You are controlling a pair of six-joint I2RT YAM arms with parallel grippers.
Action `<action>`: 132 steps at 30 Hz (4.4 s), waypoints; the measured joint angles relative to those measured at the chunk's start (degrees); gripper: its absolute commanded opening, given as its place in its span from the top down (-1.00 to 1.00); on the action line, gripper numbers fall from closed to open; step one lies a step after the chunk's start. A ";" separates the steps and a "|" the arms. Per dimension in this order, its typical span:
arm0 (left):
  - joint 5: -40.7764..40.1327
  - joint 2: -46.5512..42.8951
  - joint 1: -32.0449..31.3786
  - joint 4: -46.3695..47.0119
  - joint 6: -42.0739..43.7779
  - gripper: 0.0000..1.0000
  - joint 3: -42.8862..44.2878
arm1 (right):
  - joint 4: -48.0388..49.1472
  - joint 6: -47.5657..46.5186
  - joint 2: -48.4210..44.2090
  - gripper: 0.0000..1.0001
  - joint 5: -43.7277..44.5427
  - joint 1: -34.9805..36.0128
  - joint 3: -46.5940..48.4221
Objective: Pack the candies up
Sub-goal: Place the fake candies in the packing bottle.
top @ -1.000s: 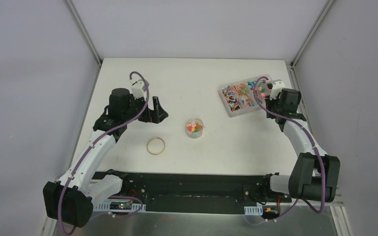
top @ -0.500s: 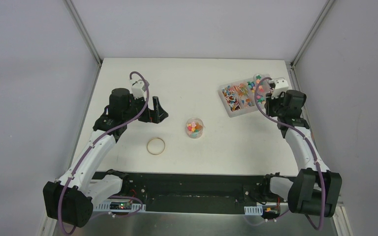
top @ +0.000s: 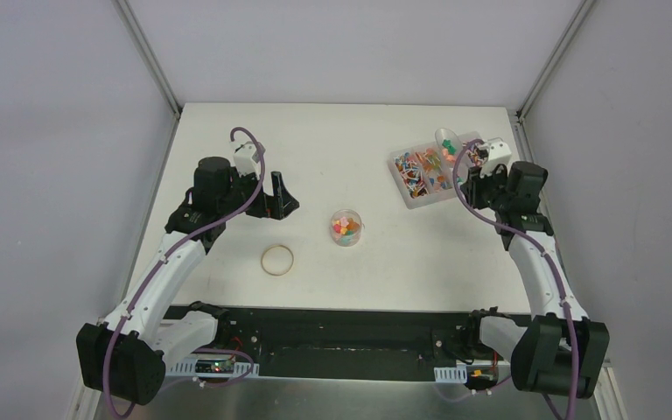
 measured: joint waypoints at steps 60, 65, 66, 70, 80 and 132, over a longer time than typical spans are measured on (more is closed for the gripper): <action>-6.05 -5.31 0.00 0.00 0.07 -0.98 -0.02 | -29.97 -25.38 1.66 1.00 11.15 37.90 13.60; -6.03 -5.31 0.00 0.00 0.07 -0.98 -0.02 | -32.28 -27.52 1.42 1.00 12.24 39.06 13.62; -6.03 -5.31 0.00 0.00 0.07 -0.98 -0.02 | -32.59 -27.85 1.20 1.00 12.28 39.39 13.62; -6.03 -5.31 0.00 -0.02 0.07 -0.99 -0.02 | -33.46 -28.63 0.48 1.00 12.46 40.70 13.62; -6.03 -5.31 0.00 -0.02 0.07 -0.98 -0.02 | -36.59 -29.44 2.36 1.00 16.76 44.87 14.10; -6.01 -5.29 0.00 -0.02 0.11 -0.98 -0.02 | -44.98 -26.51 9.44 1.00 31.08 51.01 24.13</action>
